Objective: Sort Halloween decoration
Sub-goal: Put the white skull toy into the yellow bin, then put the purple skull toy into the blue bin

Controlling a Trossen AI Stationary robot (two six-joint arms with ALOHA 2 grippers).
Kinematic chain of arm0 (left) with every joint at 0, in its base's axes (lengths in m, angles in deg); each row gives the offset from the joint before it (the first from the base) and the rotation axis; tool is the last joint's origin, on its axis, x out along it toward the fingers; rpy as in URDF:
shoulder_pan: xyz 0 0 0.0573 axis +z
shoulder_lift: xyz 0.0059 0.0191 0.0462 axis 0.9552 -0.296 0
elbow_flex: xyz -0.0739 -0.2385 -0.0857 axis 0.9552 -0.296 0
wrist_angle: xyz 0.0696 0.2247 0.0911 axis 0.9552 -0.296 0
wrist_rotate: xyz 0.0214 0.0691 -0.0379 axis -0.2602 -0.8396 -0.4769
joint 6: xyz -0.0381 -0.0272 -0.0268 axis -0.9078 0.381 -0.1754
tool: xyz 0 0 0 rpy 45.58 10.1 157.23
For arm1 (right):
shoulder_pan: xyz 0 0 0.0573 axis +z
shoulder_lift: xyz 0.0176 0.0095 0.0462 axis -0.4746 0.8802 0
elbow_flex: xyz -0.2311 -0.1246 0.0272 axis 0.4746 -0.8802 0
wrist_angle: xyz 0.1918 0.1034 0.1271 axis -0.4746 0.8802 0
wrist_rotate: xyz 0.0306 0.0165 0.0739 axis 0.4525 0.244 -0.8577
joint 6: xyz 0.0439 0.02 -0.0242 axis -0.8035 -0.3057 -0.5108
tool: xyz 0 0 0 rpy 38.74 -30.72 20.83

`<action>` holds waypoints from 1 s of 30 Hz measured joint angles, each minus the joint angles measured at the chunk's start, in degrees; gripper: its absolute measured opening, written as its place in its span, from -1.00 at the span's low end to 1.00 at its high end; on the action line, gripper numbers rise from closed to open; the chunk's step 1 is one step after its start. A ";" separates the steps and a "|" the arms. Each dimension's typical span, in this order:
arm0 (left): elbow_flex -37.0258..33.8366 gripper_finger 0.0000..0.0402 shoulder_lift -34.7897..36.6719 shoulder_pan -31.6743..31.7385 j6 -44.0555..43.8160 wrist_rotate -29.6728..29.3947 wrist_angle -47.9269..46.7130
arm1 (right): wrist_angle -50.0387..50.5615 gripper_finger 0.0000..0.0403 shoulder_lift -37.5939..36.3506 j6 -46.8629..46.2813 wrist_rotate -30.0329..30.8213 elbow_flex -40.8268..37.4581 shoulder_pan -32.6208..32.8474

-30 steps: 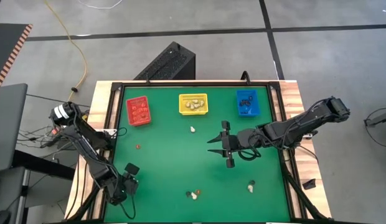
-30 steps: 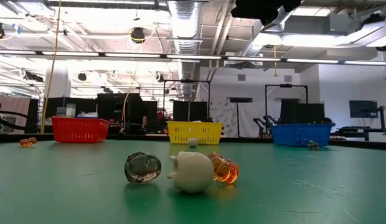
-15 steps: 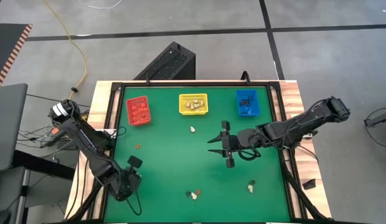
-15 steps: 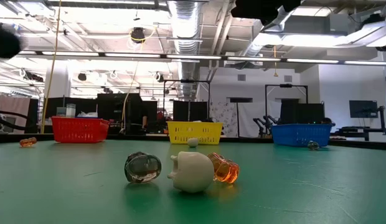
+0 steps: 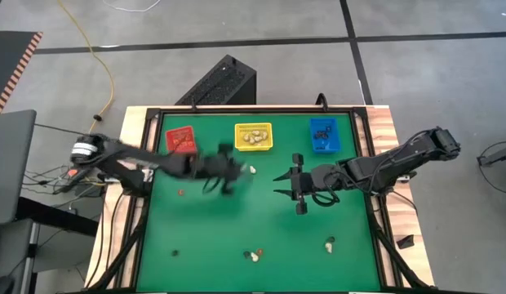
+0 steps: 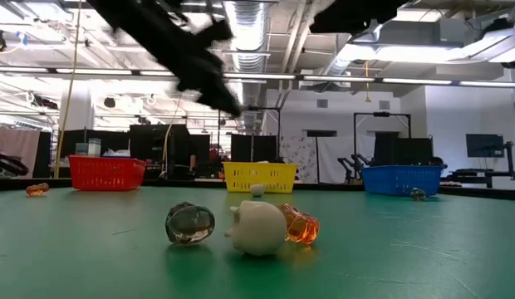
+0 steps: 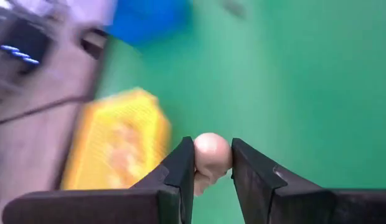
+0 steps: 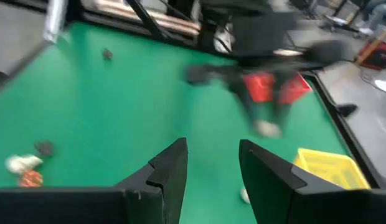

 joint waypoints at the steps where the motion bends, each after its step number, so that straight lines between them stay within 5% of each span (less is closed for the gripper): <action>1: 0.21 -0.61 -1.23 3.91 0.87 2.25 4.30 | 1.57 -0.13 -0.64 0.00 0.09 0.01 -0.44; 6: 3.34 -0.61 -9.32 19.43 -0.46 12.74 10.98 | 6.63 -0.13 -2.15 -0.82 0.12 -0.15 -1.97; 11: 9.62 -0.61 -18.27 26.50 -4.19 19.88 9.22 | 8.94 -0.13 -3.81 -1.07 0.19 -0.04 -3.12; 17: 16.82 -0.55 -23.16 27.89 -5.01 19.37 6.05 | 18.21 -0.13 -4.09 -6.75 0.19 -0.06 -4.45; 25: 23.40 -0.23 -22.56 27.82 -4.59 19.28 -6.82 | 40.56 -0.13 -4.43 -34.60 5.34 -0.28 -5.97; 30: 29.24 -0.05 -21.51 27.89 -3.39 19.25 -19.69 | 40.85 -0.13 -3.16 -48.83 5.20 -4.54 -8.88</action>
